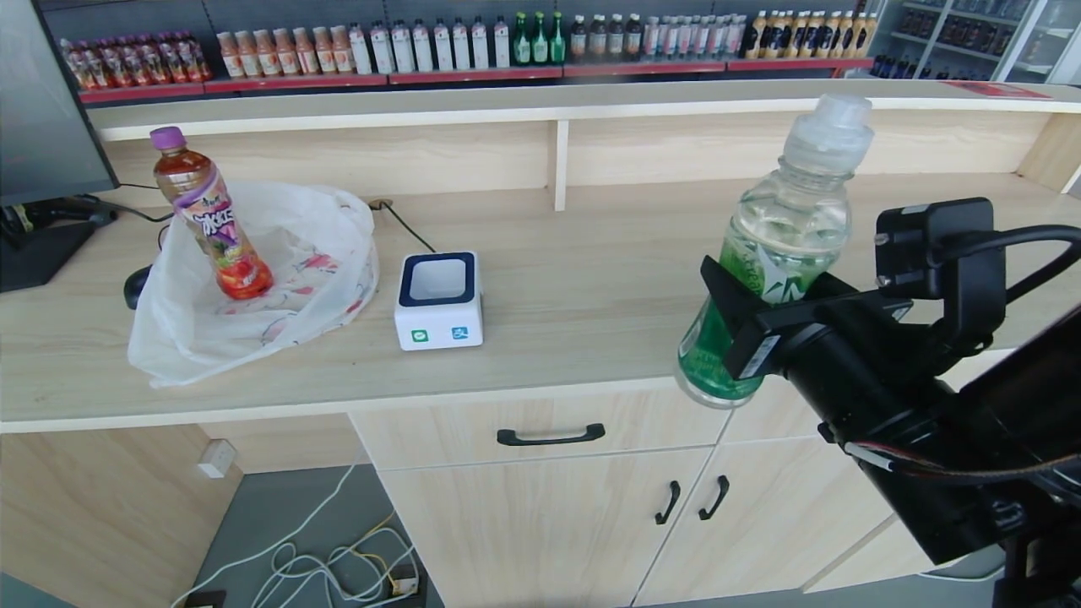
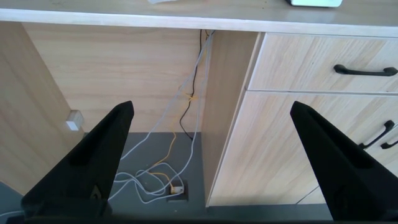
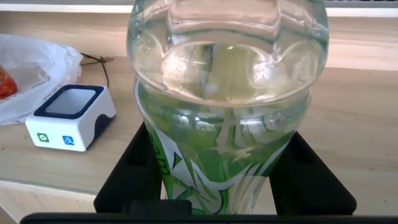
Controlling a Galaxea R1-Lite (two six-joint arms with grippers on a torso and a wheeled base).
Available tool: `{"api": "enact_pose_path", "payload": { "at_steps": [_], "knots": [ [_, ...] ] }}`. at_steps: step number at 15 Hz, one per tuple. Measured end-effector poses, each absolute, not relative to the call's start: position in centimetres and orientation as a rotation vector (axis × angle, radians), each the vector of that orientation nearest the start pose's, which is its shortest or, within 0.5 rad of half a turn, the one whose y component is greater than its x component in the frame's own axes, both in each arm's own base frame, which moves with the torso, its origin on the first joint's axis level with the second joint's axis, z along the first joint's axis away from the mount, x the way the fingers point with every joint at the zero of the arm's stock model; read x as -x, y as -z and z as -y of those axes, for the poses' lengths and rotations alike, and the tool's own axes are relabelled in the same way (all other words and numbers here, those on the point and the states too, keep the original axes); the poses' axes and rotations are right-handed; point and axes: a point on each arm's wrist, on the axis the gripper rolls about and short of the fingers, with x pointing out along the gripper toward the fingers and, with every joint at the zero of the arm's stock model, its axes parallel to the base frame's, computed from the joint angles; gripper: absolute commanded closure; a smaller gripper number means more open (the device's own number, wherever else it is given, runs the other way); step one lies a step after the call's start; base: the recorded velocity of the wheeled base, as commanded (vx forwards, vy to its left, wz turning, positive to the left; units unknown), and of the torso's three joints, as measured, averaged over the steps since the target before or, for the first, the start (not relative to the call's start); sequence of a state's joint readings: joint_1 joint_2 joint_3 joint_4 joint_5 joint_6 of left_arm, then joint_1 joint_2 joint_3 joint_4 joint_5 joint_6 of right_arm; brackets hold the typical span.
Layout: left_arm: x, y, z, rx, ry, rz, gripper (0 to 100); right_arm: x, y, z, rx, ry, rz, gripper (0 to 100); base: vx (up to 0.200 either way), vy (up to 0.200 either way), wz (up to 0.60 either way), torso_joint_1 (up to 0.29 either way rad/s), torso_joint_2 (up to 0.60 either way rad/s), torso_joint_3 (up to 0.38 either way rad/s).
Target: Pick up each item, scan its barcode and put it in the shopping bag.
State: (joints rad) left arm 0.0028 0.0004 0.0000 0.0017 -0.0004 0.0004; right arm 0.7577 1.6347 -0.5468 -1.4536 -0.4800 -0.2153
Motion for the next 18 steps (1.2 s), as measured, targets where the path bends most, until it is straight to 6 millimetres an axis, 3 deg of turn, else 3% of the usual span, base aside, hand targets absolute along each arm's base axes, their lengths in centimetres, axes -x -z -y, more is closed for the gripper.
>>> {"api": "enact_pose_path", "payload": {
  "at_steps": [16, 18],
  "knots": [
    [2.3, -7.5, 0.0, 0.004, -0.003, -0.002, 0, -19.7, -21.8, -17.2, -0.008, -0.241, 0.334, 100, 0.000, 0.200, 0.00, 0.003, 0.00, 0.003],
    [2.3, -7.5, 0.0, 0.000, -0.002, -0.002, 0, -19.9, -22.5, -17.4, -0.010, -0.235, 0.357, 100, 0.000, 0.000, 0.00, 0.000, 0.00, 0.000]
  ]
}}
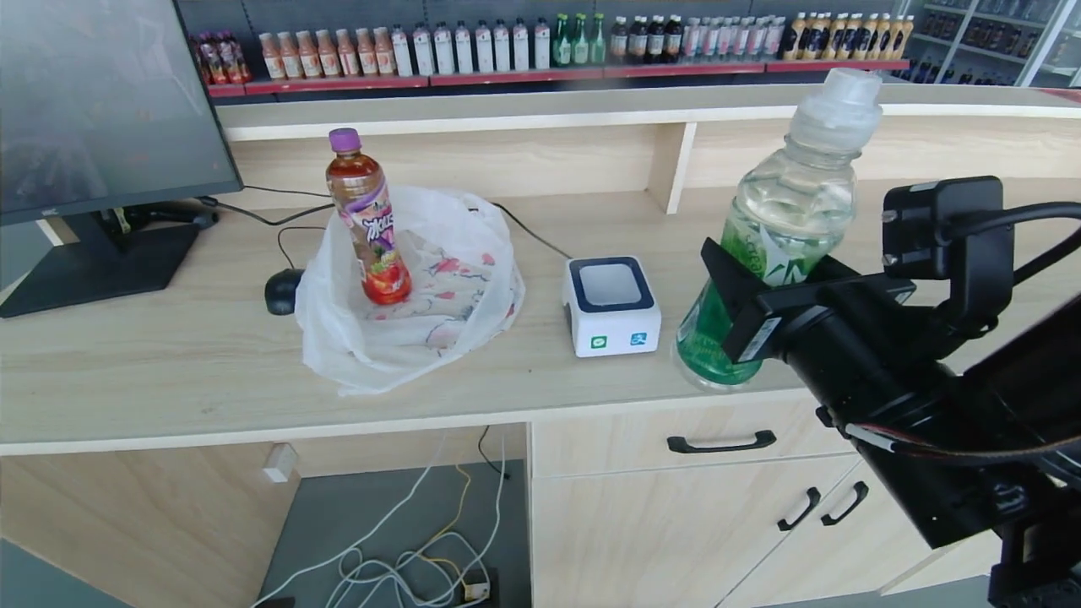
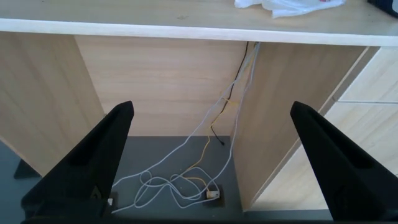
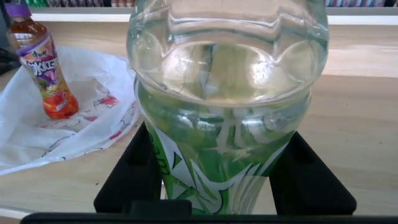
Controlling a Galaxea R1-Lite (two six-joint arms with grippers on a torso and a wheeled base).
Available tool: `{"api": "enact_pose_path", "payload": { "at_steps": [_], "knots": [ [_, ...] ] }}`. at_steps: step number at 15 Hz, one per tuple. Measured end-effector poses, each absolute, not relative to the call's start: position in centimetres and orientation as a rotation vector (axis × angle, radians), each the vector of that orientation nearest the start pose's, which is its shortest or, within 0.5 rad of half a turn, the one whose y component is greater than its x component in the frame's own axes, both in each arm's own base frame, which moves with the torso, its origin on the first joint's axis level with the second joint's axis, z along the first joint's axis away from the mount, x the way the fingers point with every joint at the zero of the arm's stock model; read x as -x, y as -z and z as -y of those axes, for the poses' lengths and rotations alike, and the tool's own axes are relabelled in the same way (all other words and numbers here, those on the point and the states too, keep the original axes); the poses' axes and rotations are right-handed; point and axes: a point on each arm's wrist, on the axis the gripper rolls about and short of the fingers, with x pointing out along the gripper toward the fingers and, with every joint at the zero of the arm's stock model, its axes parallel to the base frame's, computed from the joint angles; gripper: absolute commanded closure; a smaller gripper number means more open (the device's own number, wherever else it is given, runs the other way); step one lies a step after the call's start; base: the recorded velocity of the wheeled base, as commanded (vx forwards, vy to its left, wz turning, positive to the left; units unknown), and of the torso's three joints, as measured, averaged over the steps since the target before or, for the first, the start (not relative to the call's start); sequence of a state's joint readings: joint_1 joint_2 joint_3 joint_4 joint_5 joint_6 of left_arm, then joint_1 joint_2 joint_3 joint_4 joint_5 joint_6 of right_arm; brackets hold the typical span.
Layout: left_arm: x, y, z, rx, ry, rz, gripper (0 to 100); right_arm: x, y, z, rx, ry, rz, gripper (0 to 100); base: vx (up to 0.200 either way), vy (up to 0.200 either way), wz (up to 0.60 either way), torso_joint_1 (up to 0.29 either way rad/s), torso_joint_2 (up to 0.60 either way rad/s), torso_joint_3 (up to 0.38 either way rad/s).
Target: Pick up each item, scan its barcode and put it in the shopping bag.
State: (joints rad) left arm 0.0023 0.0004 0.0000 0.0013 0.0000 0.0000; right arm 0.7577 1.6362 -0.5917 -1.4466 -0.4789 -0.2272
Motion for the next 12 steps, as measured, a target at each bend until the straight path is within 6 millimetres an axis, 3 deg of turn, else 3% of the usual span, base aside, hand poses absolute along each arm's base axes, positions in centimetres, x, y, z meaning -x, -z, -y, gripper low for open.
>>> {"api": "enact_pose_path", "payload": {
  "at_steps": [7, 12],
  "knots": [
    [2.3, -7.5, 0.0, 0.000, -0.002, -0.002, 0, -22.0, -24.2, -16.5, 0.172, -0.107, 0.420, 100, 0.000, 0.000, 0.00, 0.000, 0.00, 0.000],
    [2.3, -7.5, 0.0, 0.000, -0.002, -0.002, 0, -22.8, -24.7, -17.1, 0.248, -0.091, 0.429, 100, 0.000, 0.000, 0.00, 0.000, 0.00, 0.000]
  ]
}}
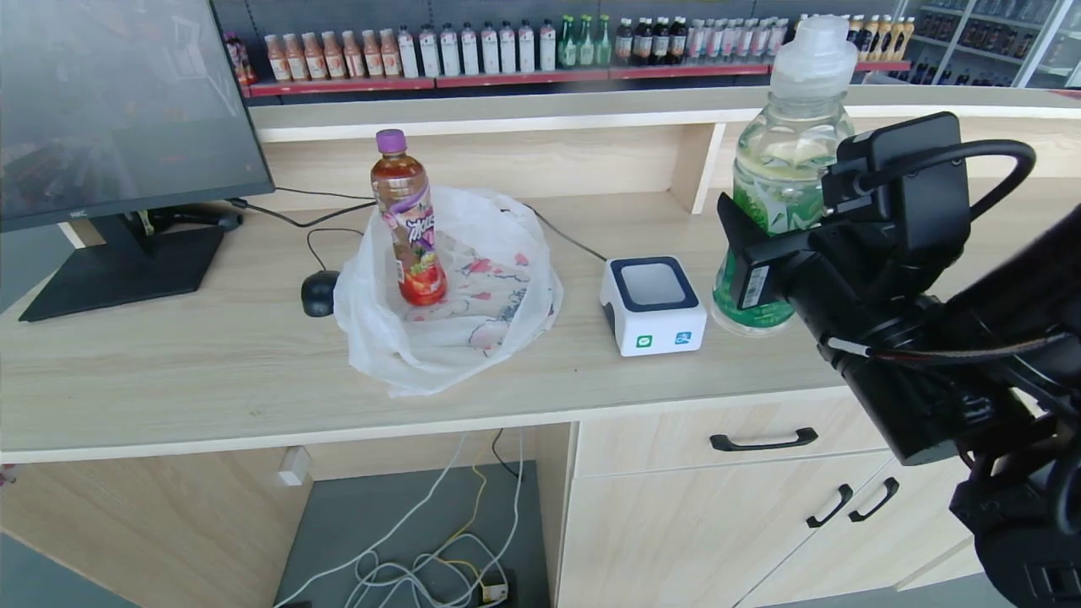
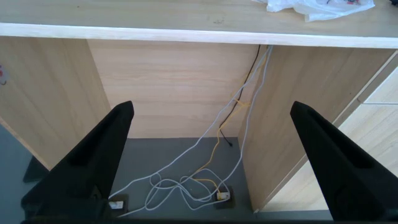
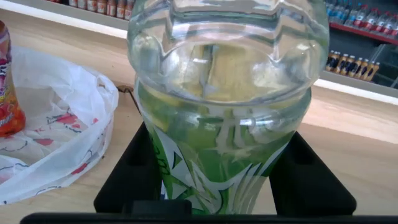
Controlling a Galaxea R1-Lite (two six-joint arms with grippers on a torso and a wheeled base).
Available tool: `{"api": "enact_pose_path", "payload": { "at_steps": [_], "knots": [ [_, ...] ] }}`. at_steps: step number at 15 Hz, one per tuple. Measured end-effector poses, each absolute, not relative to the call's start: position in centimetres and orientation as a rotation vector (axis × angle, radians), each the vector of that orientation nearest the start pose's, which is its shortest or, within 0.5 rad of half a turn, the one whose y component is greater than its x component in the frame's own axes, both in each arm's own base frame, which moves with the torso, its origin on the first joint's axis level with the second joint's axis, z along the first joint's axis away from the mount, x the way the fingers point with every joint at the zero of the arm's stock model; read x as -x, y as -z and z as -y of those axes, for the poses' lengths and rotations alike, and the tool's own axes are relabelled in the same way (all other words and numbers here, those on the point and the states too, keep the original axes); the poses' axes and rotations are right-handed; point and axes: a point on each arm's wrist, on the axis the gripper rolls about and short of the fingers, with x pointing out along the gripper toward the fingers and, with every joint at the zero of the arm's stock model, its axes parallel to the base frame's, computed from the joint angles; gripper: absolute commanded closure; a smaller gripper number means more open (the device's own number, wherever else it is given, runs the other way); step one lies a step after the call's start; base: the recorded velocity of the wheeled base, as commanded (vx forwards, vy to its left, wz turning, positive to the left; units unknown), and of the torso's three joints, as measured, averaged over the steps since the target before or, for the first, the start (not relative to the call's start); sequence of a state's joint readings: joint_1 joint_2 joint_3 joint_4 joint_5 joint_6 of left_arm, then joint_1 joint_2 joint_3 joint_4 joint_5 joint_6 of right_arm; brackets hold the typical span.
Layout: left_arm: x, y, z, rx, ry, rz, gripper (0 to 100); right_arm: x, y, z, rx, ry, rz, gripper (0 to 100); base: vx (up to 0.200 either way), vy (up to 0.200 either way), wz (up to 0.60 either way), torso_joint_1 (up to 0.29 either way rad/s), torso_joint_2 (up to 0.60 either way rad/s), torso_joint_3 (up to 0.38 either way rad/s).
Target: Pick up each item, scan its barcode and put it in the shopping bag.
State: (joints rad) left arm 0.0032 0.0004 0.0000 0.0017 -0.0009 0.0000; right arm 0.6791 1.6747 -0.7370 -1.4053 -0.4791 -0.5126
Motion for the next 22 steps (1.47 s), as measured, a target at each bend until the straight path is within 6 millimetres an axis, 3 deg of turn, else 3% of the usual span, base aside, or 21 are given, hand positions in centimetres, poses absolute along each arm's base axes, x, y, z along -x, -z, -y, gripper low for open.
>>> {"api": "enact_pose_path", "payload": {
  "at_steps": [3, 10, 13, 22],
  "knots": [
    [2.3, -7.5, 0.0, 0.000, -0.002, -0.002, 0, -23.3, -25.2, -17.6, 0.292, -0.100, 0.425, 100, 0.000, 0.000, 0.00, 0.000, 0.00, 0.000],
    [2.3, -7.5, 0.0, 0.000, -0.003, -0.002, 0, -25.0, -27.4, -18.5, 0.584, -0.254, 0.463, 100, 0.000, 0.000, 0.00, 0.000, 0.00, 0.000],
    [2.3, -7.5, 0.0, 0.000, -0.003, -0.002, 0, -26.3, -28.9, -18.1, 0.726, -0.335, 0.491, 100, 0.000, 0.000, 0.00, 0.000, 0.00, 0.000],
    [2.3, -7.5, 0.0, 0.000, -0.003, -0.002, 0, -27.9, -30.7, -17.6, 1.114, -0.462, 0.537, 100, 0.000, 0.000, 0.00, 0.000, 0.00, 0.000]
  ]
}}
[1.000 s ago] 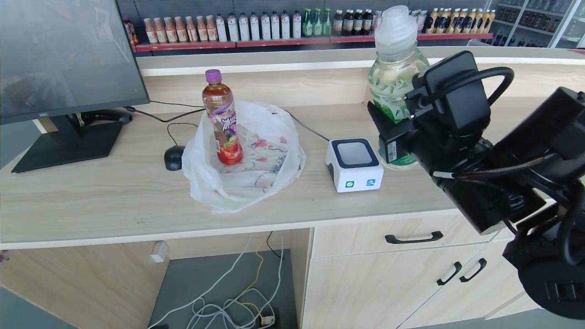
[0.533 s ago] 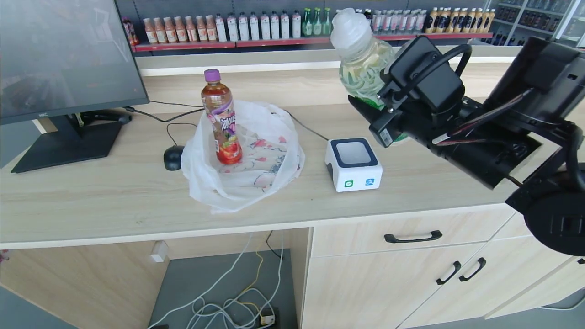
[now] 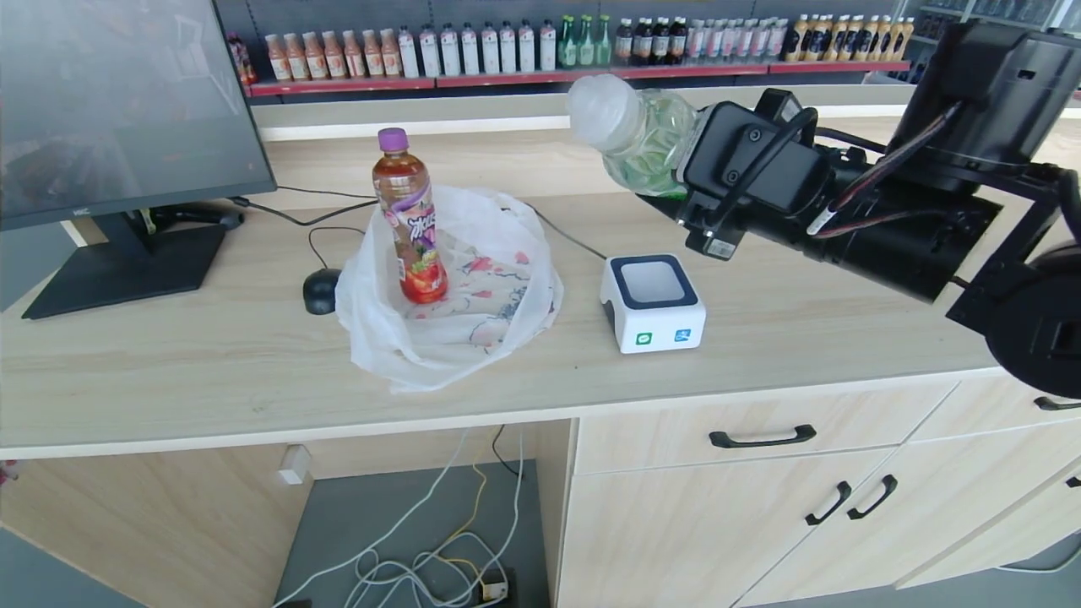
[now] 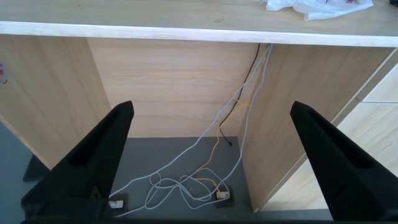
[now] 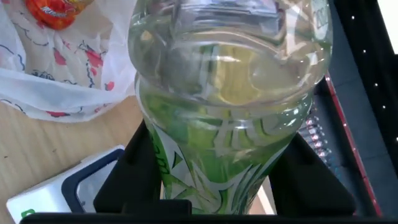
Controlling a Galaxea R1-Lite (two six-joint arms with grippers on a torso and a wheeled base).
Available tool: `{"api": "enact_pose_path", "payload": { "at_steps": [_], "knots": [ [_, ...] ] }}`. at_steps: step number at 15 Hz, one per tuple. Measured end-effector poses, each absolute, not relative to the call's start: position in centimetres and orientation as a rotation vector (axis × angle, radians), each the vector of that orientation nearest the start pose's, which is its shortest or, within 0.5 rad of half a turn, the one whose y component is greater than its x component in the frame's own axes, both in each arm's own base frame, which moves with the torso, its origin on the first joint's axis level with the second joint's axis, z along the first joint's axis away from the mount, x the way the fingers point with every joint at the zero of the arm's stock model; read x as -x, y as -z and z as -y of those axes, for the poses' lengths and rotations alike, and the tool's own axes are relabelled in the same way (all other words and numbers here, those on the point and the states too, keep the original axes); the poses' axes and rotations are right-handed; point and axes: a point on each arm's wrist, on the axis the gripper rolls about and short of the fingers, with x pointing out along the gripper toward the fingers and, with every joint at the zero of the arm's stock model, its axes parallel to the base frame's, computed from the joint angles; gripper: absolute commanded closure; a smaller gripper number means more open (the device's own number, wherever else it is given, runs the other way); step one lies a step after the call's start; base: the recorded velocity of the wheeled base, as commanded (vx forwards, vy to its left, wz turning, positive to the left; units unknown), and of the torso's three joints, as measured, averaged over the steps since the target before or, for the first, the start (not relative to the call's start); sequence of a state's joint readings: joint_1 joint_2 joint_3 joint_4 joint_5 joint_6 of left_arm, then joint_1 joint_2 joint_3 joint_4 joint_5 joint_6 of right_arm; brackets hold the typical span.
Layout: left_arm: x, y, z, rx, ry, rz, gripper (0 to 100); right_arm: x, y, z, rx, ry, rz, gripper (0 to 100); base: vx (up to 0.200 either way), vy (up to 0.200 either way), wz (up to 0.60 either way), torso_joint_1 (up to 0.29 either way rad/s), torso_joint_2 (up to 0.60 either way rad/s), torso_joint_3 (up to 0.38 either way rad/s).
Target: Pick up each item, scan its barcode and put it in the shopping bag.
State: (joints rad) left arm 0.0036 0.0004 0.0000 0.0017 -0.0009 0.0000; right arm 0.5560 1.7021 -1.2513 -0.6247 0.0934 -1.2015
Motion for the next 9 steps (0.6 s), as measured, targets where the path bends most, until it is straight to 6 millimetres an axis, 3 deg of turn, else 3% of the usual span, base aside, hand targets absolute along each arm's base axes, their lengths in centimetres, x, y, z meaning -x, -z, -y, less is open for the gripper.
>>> {"api": "enact_pose_path", "payload": {
  "at_steps": [3, 9],
  "knots": [
    [2.3, -7.5, 0.0, 0.000, -0.002, -0.002, 0, -28.7, -30.8, -18.3, 1.173, -0.484, 0.589, 100, 0.000, 0.000, 0.00, 0.000, 0.00, 0.000],
    [2.3, -7.5, 0.0, 0.000, -0.003, -0.002, 0, -30.0, -28.1, -19.7, 1.301, -0.580, 0.573, 100, 0.000, 0.000, 0.00, 0.000, 0.00, 0.000]
  ]
}}
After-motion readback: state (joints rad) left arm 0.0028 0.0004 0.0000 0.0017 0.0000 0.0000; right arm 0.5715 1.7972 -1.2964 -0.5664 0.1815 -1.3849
